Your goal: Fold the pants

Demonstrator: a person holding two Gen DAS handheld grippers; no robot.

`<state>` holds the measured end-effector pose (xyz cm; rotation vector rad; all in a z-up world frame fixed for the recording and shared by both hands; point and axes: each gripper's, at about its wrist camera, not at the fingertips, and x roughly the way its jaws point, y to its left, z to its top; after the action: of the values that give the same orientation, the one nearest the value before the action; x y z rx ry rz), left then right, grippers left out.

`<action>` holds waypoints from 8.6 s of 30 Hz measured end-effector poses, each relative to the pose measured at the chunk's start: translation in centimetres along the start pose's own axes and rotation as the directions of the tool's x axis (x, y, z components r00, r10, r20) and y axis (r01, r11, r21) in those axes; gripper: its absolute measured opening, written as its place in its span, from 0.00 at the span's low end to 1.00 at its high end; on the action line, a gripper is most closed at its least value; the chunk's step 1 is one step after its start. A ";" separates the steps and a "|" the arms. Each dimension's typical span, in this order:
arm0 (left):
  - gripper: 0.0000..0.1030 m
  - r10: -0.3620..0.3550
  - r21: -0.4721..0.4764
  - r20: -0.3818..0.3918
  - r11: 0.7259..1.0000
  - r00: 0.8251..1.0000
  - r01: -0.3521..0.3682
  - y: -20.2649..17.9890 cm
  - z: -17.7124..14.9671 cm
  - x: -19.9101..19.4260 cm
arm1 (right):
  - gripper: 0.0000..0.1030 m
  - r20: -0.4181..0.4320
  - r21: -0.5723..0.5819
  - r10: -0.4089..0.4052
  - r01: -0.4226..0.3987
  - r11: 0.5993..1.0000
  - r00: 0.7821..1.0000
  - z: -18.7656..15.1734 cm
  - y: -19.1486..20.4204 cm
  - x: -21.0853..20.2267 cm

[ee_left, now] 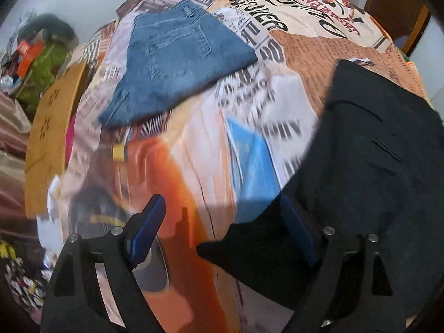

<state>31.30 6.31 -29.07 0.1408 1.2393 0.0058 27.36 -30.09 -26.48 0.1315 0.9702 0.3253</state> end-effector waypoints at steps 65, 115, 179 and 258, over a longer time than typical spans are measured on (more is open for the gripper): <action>0.36 -0.263 0.120 0.194 0.962 0.945 0.243 -6.7 7.3 -3.2 | 0.15 0.000 -0.354 0.129 -0.121 0.927 0.992 8.9 8.1 8.0; 0.74 -0.170 -0.047 0.148 0.983 0.974 0.178 -2.3 -6.5 -7.1 | 0.47 -0.077 -0.225 0.069 -0.085 0.971 0.995 -2.3 6.7 0.2; 0.29 -0.432 0.047 0.077 0.902 0.898 0.430 -6.4 4.3 -3.8 | 0.17 -0.051 -0.095 0.278 -0.282 0.955 0.959 5.2 6.4 4.8; 0.62 -0.043 -0.276 0.216 0.956 0.976 0.103 15.1 18.3 5.6 | 0.19 -0.085 -0.202 0.082 -0.098 0.974 0.993 21.5 17.5 27.0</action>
<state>51.47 19.82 -26.87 -0.1543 1.0214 0.1032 55.53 -3.91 -31.23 -0.0265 1.0019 0.5154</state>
